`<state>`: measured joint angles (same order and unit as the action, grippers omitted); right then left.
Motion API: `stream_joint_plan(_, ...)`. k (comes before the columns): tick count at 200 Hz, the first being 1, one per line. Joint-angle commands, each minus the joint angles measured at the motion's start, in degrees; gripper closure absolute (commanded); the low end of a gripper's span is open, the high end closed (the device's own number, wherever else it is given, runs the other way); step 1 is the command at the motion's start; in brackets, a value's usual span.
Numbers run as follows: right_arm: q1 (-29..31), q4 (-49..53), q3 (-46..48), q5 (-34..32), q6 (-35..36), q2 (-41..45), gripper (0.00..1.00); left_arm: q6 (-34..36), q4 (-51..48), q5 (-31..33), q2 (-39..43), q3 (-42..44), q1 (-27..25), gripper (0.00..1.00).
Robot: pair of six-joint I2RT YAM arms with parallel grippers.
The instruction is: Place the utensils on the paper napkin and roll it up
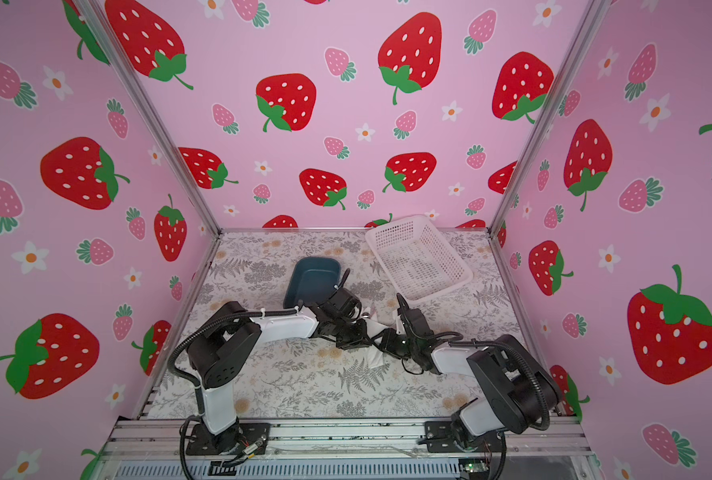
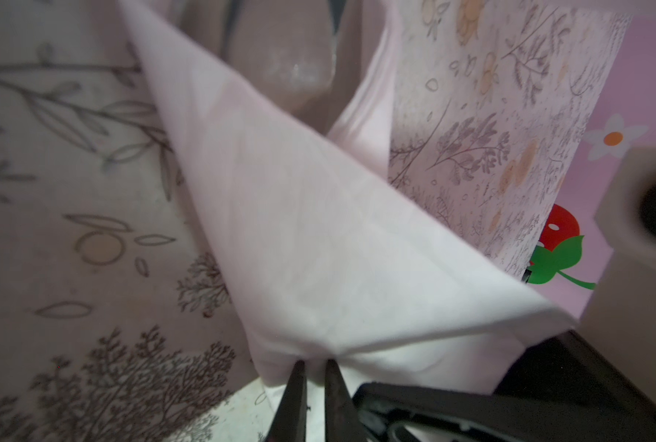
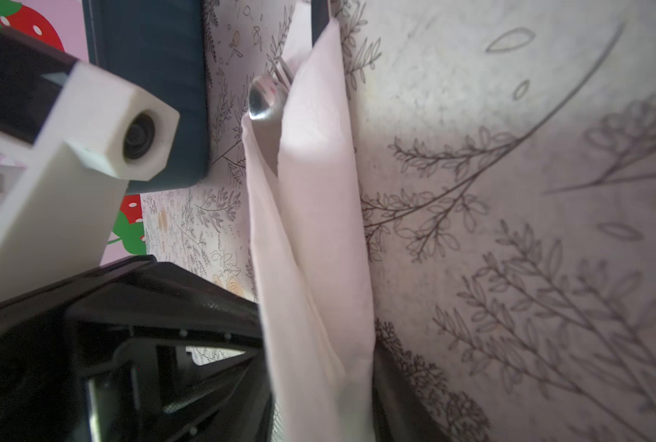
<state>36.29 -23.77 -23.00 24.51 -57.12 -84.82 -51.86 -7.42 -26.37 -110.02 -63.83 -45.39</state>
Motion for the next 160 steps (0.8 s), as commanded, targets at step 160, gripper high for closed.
stream_joint_plan(160, -1.0, -3.7, 4.0, -2.4, 1.3, 4.9, 0.93, 2.5, -4.9, 6.6, 8.6, 1.3, 0.4, 0.72)
